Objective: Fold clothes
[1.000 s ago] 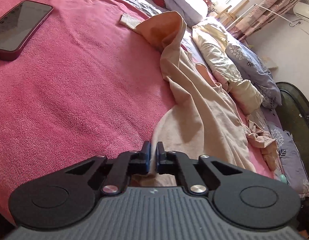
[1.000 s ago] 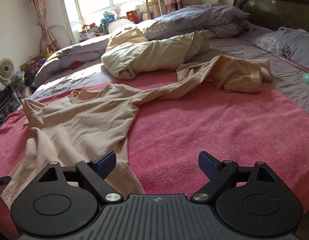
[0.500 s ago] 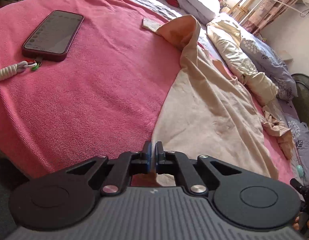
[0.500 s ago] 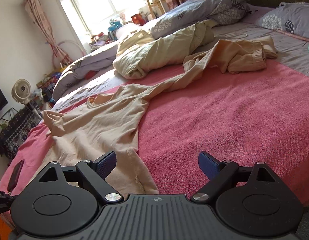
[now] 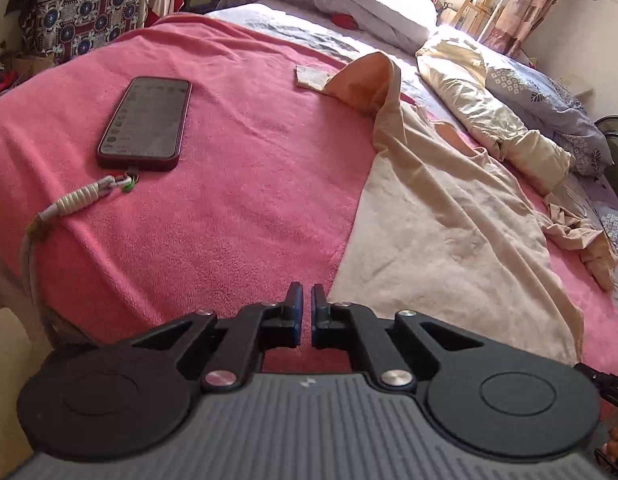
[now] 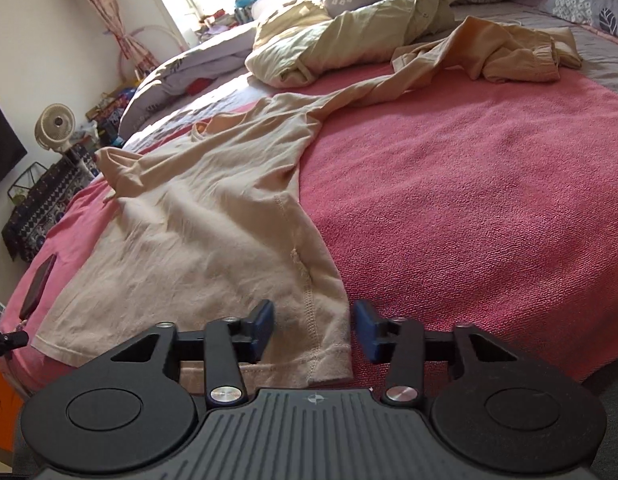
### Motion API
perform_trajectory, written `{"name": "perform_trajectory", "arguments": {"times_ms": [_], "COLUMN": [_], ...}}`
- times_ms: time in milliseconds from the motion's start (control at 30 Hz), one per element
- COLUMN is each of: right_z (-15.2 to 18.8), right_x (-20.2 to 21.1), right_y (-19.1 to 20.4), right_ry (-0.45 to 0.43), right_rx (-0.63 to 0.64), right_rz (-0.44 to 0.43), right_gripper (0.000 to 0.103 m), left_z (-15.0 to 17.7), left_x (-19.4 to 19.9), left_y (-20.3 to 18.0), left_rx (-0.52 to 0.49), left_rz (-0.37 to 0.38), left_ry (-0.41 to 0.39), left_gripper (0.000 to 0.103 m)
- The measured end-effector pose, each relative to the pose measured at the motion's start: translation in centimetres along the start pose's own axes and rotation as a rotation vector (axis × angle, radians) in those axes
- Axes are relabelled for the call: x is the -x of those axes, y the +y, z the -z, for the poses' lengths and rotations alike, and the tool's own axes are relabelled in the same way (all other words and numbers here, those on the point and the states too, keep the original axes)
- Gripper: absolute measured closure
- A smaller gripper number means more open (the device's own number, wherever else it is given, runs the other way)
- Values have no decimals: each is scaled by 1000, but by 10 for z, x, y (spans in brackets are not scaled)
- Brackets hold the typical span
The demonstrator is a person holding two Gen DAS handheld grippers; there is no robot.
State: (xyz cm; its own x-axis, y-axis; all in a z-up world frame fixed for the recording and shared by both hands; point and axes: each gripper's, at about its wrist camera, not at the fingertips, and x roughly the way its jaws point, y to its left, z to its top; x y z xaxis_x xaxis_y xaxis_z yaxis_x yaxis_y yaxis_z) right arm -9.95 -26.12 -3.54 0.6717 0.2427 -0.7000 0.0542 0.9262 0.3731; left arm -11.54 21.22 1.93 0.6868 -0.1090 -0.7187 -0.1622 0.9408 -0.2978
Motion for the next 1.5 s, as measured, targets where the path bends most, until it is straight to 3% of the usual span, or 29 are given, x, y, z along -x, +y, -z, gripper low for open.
{"name": "perform_trajectory", "arguments": {"times_ms": [100, 167, 267, 333, 400, 433, 467, 500, 567, 667, 800, 867, 933, 1000, 1033, 1100, 1167, 1233, 1267, 1333, 1367, 1500], "right_z": [-1, 0, 4, 5, -5, -15, -25, -42, -81, -150, -232, -257, -275, -283, -288, -304, -315, -311, -307, -294, -286, -240], "right_x": [6, 15, 24, 28, 33, 35, 38, 33, 19, -31, -107, -135, -164, -173, -173, -151, -118, -88, -80, -82, -91, -123], "right_y": [2, 3, -2, -10, -18, -22, -25, -30, -39, -58, -94, -115, -134, -143, -147, -139, -125, -117, -115, -125, -138, -200], "right_ry": [27, 42, 83, 109, 70, 25, -20, -68, -170, -258, -262, -251, -224, -214, -223, -338, -479, -616, -641, -587, -516, -191], "right_rx": [9, 38, 71, 82, 79, 71, 62, 44, -3, -70, -247, -358, -424, -474, -499, -398, -254, -112, -59, -12, -48, -324], "right_rz": [-21, -21, 35, 86, 114, 120, 125, 126, 124, 140, 289, 313, 336, 371, 368, 330, 273, 174, 159, 209, 258, 411], "right_gripper": [97, 97, 97, 97, 93, 91, 86, 66, 35, 35, 35, 32, 34, 96, 100, 100, 99, 98, 98, 95, 92, 81], "left_z": [-13, -19, -16, -2, 20, 30, 34, 36, 29, -9, -67, -81, -84, -75, -66, -47, -32, -31, -33, -35, -35, -35], "left_x": [14, 18, -4, -41, -64, -58, -54, -50, -42, -35, -76, -112, -158, -196, -207, -226, -221, -221, -222, -224, -224, -220], "left_y": [-21, -40, -69, -78, -75, -75, -78, -81, -88, -106, -165, -198, -226, -236, -234, -229, -226, -224, -222, -218, -216, -210], "left_rx": [-87, -169, -308, -384, -443, -487, -535, -565, -602, -617, -621, -629, -634, -627, -630, -649, -713, -705, -688, -667, -661, -639], "left_rz": [108, 149, 78, -59, -146, -142, -153, -165, -155, -50, 40, 38, 21, 8, 7, 8, 13, 24, 36, 57, 66, 89], "left_ry": [-97, -142, -121, -4, 80, 34, 40, 48, 57, -43, -160, -169, -128, -38, -7, 22, -52, -53, -49, -50, -53, -77], "left_gripper": [102, 96, 88, 88, 88, 88, 88, 88, 87, 84, 75, 74, 74, 74, 74, 75, 75, 75, 75, 75, 75, 75]}}
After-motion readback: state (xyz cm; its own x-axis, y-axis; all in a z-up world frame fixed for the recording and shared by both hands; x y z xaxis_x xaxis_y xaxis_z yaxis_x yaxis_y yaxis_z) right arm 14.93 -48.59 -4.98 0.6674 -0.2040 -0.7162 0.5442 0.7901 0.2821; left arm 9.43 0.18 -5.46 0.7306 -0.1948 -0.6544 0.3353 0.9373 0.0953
